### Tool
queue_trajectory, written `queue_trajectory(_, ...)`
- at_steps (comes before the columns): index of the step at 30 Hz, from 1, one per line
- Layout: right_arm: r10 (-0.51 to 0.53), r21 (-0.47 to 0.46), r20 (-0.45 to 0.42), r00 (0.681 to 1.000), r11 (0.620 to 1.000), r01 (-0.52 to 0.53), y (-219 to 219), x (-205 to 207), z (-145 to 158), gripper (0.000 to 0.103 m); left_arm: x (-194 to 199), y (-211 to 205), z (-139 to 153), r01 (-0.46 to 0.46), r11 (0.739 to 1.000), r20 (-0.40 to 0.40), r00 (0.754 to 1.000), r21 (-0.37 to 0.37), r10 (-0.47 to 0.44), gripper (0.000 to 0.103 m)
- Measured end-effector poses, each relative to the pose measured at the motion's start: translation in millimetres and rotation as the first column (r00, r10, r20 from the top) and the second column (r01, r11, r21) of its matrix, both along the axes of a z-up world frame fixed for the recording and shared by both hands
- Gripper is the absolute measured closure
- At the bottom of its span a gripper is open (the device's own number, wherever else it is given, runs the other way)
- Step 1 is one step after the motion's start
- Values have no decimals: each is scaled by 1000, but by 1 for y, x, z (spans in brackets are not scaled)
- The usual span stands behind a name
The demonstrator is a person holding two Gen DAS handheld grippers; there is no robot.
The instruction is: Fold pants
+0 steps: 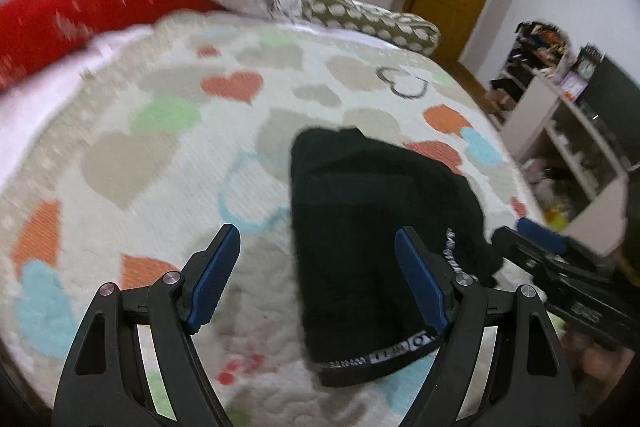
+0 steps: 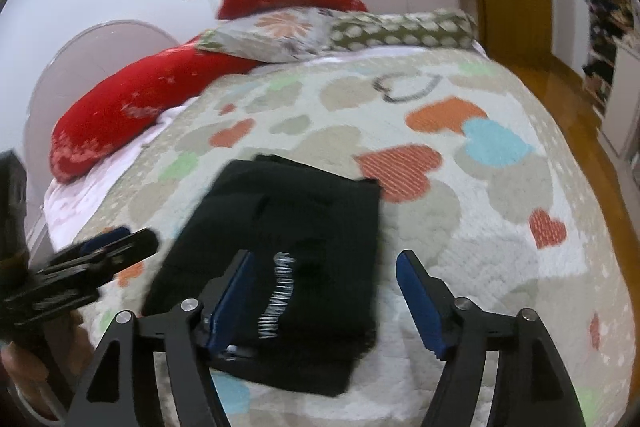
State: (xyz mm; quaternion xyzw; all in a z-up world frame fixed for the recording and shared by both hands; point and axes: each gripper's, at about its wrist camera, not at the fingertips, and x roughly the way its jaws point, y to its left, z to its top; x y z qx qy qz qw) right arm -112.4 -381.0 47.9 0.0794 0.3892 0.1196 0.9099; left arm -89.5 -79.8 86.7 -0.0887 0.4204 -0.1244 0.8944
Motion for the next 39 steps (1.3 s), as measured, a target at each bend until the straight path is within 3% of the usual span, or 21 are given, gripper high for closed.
queue_trajectory(4, 16, 90, -82, 996, 996, -8, -15, 19, -25, 31, 14, 6, -17, 25, 995, -79, 996, -101, -33, 23)
queue_trajectory(8, 56, 172, -113, 992, 985, -36, -19, 37, -45, 31, 32, 5, -36, 55, 972, -148, 985, -229, -91, 23)
queue_trajectory(11, 112, 219, -96, 989, 972, -89, -16, 46, -53, 30, 48, 1, -52, 62, 967, -209, 971, -249, -116, 23)
queue_trajectory(13, 128, 263, -76, 989, 959, -104, -16, 51, -58, 33, 52, -5, -54, 81, 964, -193, 972, -254, -132, 16)
queue_trajectory(16, 146, 290, -72, 987, 949, -119, -13, 57, -58, 58, 56, -16, -52, 106, 970, -169, 975, -217, -144, 19)
queue_trajectory(18, 153, 289, -53, 987, 948, -131, -10, 57, -51, 69, 57, -20, -50, 120, 972, -146, 978, -203, -151, 35)
queue_trajectory(22, 170, 276, 9, 985, 947, -166, -2, 55, -26, 71, 58, -20, -31, 165, 971, -94, 979, -174, -183, 58)
queue_trajectory(29, 159, 296, 64, 985, 940, -171, 20, 95, -1, 72, 95, 3, 1, 117, 983, -7, 993, -141, -119, 58)
queue_trajectory(32, 140, 275, 22, 990, 951, -140, 33, 120, -14, 69, 120, 13, -13, 83, 989, -48, 995, -123, -89, 58)
queue_trajectory(33, 132, 246, -19, 991, 961, -123, 37, 127, -22, 61, 129, 16, -24, 59, 993, -94, 993, -99, -68, 57)
queue_trajectory(35, 105, 171, -82, 991, 981, -90, 40, 134, -30, 59, 136, 21, -40, 16, 998, -150, 988, -57, -24, 44)
queue_trajectory(37, 89, 167, -44, 995, 983, -81, 32, 125, -24, 59, 128, 25, -38, -1, 999, -119, 993, -45, -4, 31)
queue_trajectory(39, 57, 132, 0, 998, 990, -57, 26, 113, -11, 59, 117, 25, -33, -10, 1000, -93, 996, 0, 10, 31)
